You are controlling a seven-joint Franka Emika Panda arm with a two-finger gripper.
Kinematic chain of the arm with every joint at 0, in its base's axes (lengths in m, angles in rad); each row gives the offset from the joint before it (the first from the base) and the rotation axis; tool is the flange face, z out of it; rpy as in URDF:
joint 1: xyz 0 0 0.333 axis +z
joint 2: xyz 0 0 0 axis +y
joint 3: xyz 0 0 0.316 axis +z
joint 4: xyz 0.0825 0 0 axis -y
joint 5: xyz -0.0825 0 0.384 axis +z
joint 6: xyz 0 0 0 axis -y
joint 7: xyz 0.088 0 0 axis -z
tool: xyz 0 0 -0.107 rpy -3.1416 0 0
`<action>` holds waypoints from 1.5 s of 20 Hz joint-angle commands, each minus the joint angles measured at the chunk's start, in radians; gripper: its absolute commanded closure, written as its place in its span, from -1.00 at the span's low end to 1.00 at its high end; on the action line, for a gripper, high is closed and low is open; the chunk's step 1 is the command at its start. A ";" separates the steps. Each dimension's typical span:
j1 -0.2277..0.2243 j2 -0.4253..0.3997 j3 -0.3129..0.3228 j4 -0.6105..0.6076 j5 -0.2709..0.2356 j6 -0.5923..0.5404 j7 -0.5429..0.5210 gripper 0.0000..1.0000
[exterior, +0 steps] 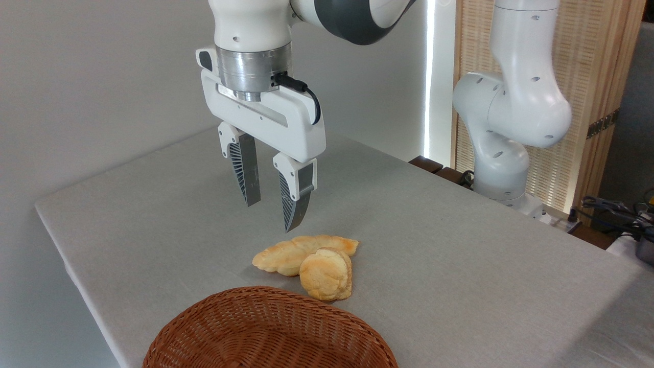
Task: Put bread into the basket
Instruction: 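Lower the open gripper down onto the golden bread pastries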
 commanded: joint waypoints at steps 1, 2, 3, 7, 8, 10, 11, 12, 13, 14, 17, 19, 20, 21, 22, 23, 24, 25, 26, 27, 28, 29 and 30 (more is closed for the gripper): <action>0.000 0.006 0.005 0.025 -0.007 -0.033 -0.002 -1.00; 0.000 0.008 0.005 0.025 -0.007 -0.033 -0.002 -1.00; 0.000 0.008 0.005 0.025 -0.007 -0.033 -0.002 -1.00; 0.000 0.008 0.004 0.025 -0.007 -0.032 -0.002 -1.00; 0.000 0.006 0.004 0.025 -0.007 -0.030 -0.002 -1.00; -0.005 0.005 0.004 0.019 -0.007 -0.015 -0.004 -1.00; -0.005 -0.001 0.004 0.015 -0.007 -0.016 -0.002 -1.00; -0.005 -0.004 0.004 0.005 -0.007 -0.018 -0.007 -1.00; -0.005 -0.006 0.005 -0.013 -0.007 -0.018 -0.010 -1.00; -0.002 -0.006 0.007 -0.039 -0.005 -0.015 -0.010 -1.00; 0.001 -0.020 0.043 -0.120 -0.007 0.036 -0.007 -1.00; 0.001 -0.021 0.053 -0.160 -0.008 0.048 -0.005 -1.00; 0.001 -0.020 0.053 -0.179 -0.008 0.048 -0.004 -1.00; 0.001 -0.020 0.053 -0.197 -0.007 0.048 0.001 -1.00; 0.001 -0.020 0.056 -0.209 -0.007 0.048 0.004 -1.00; 0.003 -0.020 0.072 -0.211 -0.007 0.048 0.006 -1.00; 0.001 -0.018 0.083 -0.212 -0.007 0.048 0.007 -1.00; 0.003 -0.017 0.086 -0.214 -0.007 0.053 0.009 -1.00; 0.003 -0.014 0.088 -0.214 -0.007 0.063 0.010 -1.00; 0.003 -0.014 0.088 -0.223 -0.007 0.074 0.010 -1.00; 0.003 -0.012 0.088 -0.232 -0.007 0.083 0.010 -1.00; 0.001 -0.011 0.088 -0.245 -0.007 0.096 0.010 -1.00; 0.003 -0.006 0.088 -0.254 -0.007 0.115 0.010 -1.00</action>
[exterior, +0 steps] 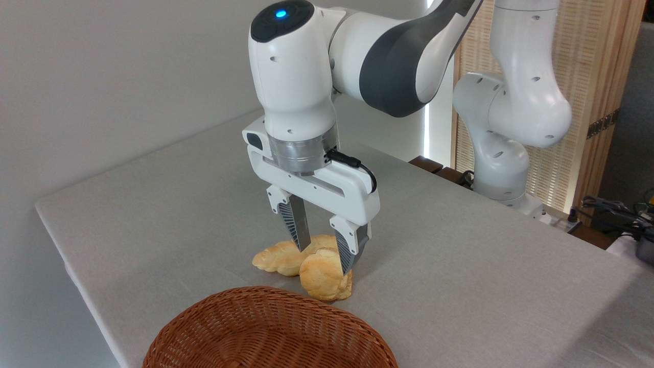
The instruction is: Put bread into the basket
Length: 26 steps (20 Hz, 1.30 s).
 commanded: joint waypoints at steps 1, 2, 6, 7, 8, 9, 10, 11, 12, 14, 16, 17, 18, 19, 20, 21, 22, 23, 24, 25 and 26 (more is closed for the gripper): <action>-0.006 -0.003 0.007 -0.051 -0.007 0.069 0.006 -1.00; -0.008 0.002 0.007 -0.053 -0.007 0.069 0.006 -1.00; -0.011 0.019 0.007 -0.053 -0.007 0.069 0.006 -1.00; -0.011 0.023 0.007 -0.053 -0.007 0.069 0.006 -1.00; -0.012 0.025 0.005 -0.053 -0.005 0.069 0.006 -1.00; -0.012 0.025 0.005 -0.053 -0.007 0.069 0.006 -1.00; -0.012 0.025 0.007 -0.053 -0.007 0.069 0.008 -0.71; -0.012 0.025 0.005 -0.052 -0.007 0.072 0.008 -0.14; -0.012 0.025 0.005 -0.052 -0.007 0.072 0.008 0.22; -0.012 0.025 0.005 -0.052 -0.007 0.074 0.008 0.26; -0.012 0.025 0.005 -0.052 -0.007 0.074 0.011 0.26; -0.012 0.025 0.005 -0.052 -0.007 0.074 0.011 0.26; -0.012 0.025 0.005 -0.052 -0.007 0.074 0.011 0.25; -0.012 0.025 0.005 -0.052 -0.007 0.074 0.014 0.25; -0.012 0.025 0.005 -0.052 -0.007 0.074 0.015 0.24; -0.012 0.025 0.005 -0.052 -0.007 0.074 0.015 0.24; -0.012 0.025 0.005 -0.052 -0.007 0.074 0.015 0.24; -0.012 0.023 0.005 -0.052 -0.007 0.072 0.017 0.23; -0.012 0.023 0.005 -0.052 -0.007 0.072 0.017 0.22; -0.012 0.023 0.005 -0.052 -0.007 0.072 0.017 0.22; -0.012 0.022 0.005 -0.050 -0.007 0.066 0.018 0.22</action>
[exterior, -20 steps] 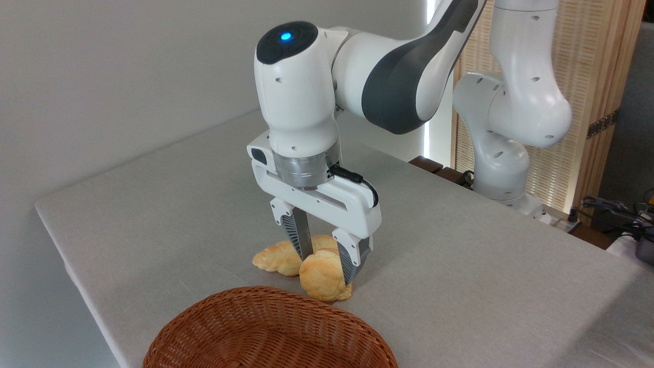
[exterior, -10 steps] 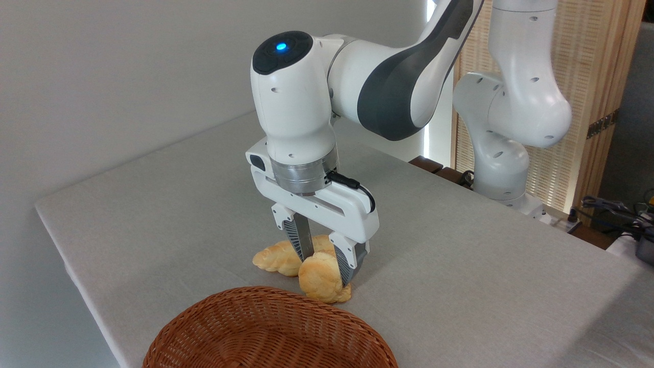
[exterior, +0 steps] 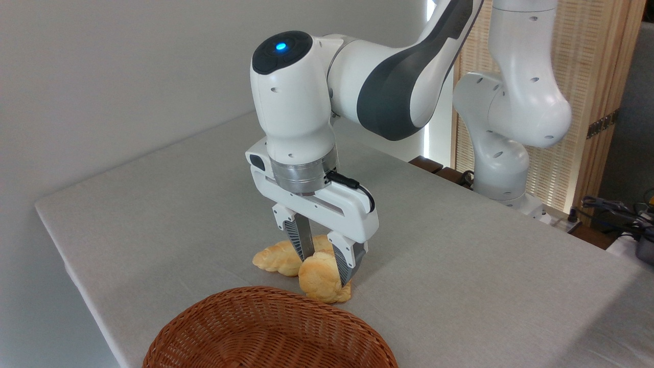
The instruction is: Put bread into the basket
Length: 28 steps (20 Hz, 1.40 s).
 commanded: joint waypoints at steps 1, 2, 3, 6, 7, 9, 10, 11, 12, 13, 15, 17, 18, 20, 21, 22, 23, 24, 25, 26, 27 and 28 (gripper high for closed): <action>-0.005 -0.010 0.007 -0.002 -0.007 0.001 0.023 0.22; -0.005 -0.012 0.007 -0.002 -0.007 0.001 0.028 0.22; -0.005 -0.012 0.007 -0.003 -0.007 0.000 0.030 0.22; -0.005 -0.021 0.007 0.000 -0.007 -0.008 0.031 0.22; -0.005 -0.025 0.009 0.012 -0.007 -0.017 0.031 0.22; -0.002 -0.042 0.009 0.073 -0.005 -0.083 0.030 0.21; 0.000 -0.042 0.009 0.112 -0.007 -0.123 0.031 0.21; 0.000 -0.042 0.009 0.142 -0.011 -0.150 0.030 0.21; 0.000 -0.042 0.009 0.167 -0.014 -0.161 0.028 0.21; 0.000 -0.045 0.006 0.182 -0.016 -0.161 0.030 0.21; -0.002 -0.044 -0.001 0.211 -0.016 -0.146 0.025 0.20; -0.002 -0.038 -0.001 0.216 -0.014 -0.080 0.024 0.19; -0.003 -0.035 -0.001 0.215 -0.010 -0.027 0.020 0.12; -0.003 -0.021 -0.001 0.213 -0.004 0.050 0.020 0.07; -0.003 -0.012 -0.001 0.213 -0.004 0.082 0.028 -0.06; -0.003 0.000 -0.001 0.212 -0.004 0.118 0.030 -0.60; -0.003 0.013 -0.001 0.212 -0.002 0.147 0.030 -1.00; -0.003 0.022 -0.002 0.212 -0.004 0.162 0.028 -1.00; -0.003 0.027 -0.002 0.213 -0.004 0.170 0.028 -1.00; -0.003 0.030 -0.001 0.213 -0.004 0.178 0.028 -1.00; -0.003 0.031 -0.001 0.213 -0.004 0.187 0.028 -1.00; -0.003 0.031 -0.001 0.213 -0.004 0.190 0.028 -1.00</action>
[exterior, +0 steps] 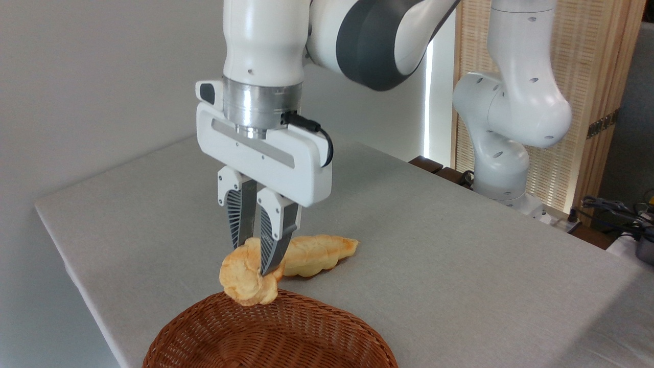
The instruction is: Put bread into the basket
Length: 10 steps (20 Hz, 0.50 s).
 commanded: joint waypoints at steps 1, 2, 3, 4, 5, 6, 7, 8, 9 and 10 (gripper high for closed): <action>-0.002 0.005 0.003 0.012 -0.004 0.019 0.022 -1.00; -0.004 0.005 0.002 0.011 -0.004 0.021 0.022 -1.00; -0.004 0.005 0.002 0.011 -0.004 0.021 0.022 -1.00; -0.004 0.005 0.002 0.011 -0.004 0.019 0.022 -1.00; -0.004 0.005 0.002 0.011 -0.004 0.021 0.022 -1.00; -0.004 0.005 0.002 0.011 -0.004 0.019 0.021 -1.00; -0.004 0.004 0.002 0.012 -0.004 0.019 0.015 -1.00; -0.005 -0.004 0.000 0.012 -0.004 0.018 0.010 -1.00; -0.005 -0.012 0.000 0.014 -0.004 0.016 0.007 -1.00; -0.007 -0.025 -0.004 0.015 -0.005 0.002 0.006 -1.00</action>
